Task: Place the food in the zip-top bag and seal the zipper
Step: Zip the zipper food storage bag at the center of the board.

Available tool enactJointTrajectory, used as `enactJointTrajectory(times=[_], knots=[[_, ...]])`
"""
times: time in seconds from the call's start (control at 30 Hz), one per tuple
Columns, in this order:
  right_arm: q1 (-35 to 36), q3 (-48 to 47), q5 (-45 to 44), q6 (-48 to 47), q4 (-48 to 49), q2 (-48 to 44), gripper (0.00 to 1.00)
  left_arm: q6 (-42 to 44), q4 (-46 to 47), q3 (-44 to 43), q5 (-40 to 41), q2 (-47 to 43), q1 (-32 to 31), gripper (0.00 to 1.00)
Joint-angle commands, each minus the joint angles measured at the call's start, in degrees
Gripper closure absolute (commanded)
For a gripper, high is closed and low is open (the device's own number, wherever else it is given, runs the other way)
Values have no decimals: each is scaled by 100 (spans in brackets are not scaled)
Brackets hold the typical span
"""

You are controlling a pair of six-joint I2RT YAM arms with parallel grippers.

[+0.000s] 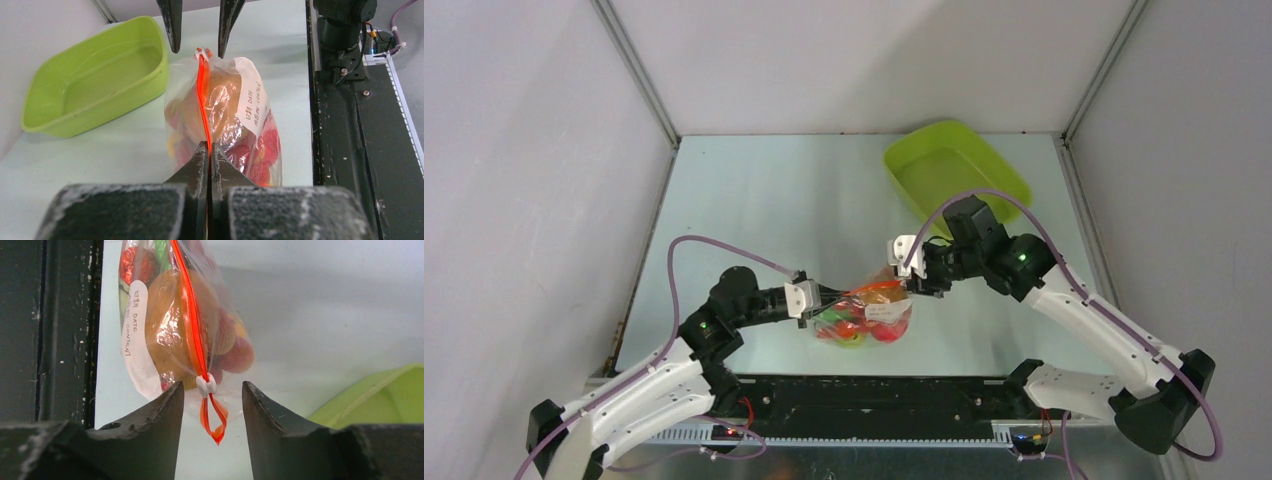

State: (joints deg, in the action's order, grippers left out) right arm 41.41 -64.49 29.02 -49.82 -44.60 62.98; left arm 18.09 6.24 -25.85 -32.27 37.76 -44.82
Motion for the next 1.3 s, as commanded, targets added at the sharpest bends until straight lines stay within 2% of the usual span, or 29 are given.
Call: enactJointTrajectory(times=[0.0,0.37,0.4,0.47,0.53,0.8,0.9,1.1,1.27], knots=[[57,-3,333,-120,242,93,52,134,34,-271,-159,1,37,100],[158,-2,293,19,-34,285,68,104,123,-263,-137,-33,40,100],[166,-7,269,63,-46,285,71,78,145,-234,-133,-46,42,100],[180,-6,108,142,-57,285,90,30,228,-195,-46,-96,35,100],[175,-3,-107,238,-62,258,99,-17,242,-179,100,-154,39,100],[23,-3,-1694,676,-642,289,100,-108,-10,-22,921,-575,36,100],[-157,-9,-1963,752,-888,373,100,-66,-148,45,1179,-724,35,100],[-310,-64,-2382,890,-1421,690,100,18,-241,59,1338,-728,35,100],[-398,-237,-3348,1279,-1854,1114,100,73,-301,44,1392,-721,40,100]])
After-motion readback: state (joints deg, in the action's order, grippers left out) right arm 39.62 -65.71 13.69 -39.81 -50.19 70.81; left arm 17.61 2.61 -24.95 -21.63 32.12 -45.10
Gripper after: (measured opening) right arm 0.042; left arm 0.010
